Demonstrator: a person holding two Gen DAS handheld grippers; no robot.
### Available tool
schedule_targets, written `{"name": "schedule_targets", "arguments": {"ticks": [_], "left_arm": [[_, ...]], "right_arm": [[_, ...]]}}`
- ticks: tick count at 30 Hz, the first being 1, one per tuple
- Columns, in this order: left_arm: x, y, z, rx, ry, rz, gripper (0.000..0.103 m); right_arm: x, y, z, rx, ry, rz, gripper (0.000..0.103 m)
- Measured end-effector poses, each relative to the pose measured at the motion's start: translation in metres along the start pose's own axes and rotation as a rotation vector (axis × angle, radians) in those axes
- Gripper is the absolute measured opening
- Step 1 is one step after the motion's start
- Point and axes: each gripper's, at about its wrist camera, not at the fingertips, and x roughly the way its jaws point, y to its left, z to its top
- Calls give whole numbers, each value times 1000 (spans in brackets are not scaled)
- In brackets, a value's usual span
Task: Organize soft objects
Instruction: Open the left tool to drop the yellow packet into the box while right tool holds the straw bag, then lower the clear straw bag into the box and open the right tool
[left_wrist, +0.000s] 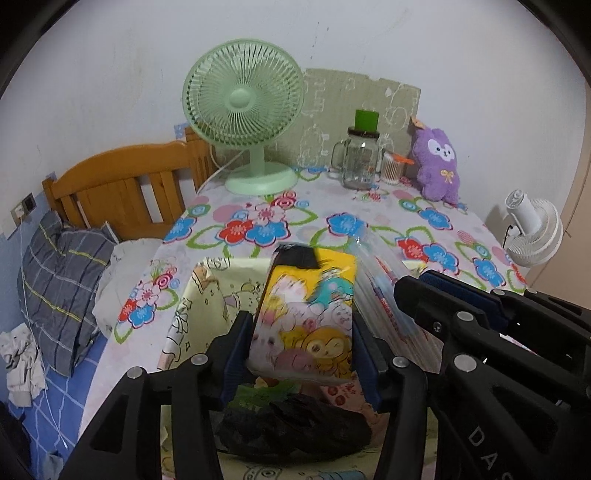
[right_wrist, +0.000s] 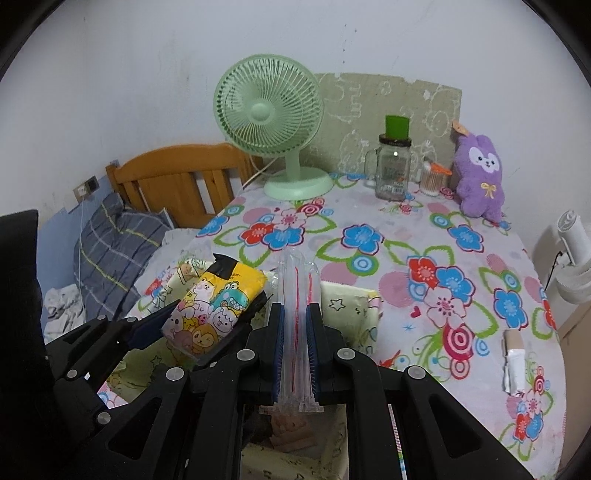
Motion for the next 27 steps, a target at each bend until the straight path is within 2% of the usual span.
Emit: {"name": "schedule_targets", "arguments": {"ticks": [1, 4, 8, 16, 20, 25, 27], "left_arm": [[3, 1, -1, -3, 7, 2, 55], [8, 3, -5, -6, 25, -3, 70], [13, 4, -9, -7, 43, -2, 77], [13, 10, -13, -14, 60, -4, 82], [13, 11, -15, -15, 66, 7, 83], [8, 9, -16, -14, 60, -3, 87], [4, 7, -17, -10, 52, -2, 88]], "right_arm": [[3, 1, -1, -2, 6, 1, 15], [12, 1, -4, -5, 31, 12, 15], [20, 2, -8, -9, 54, 17, 15], [28, 7, -9, -20, 75, 57, 15], [28, 12, -10, -52, 78, 48, 18], [23, 7, -12, -37, 67, 34, 60], [18, 6, -13, -37, 52, 20, 62]]}}
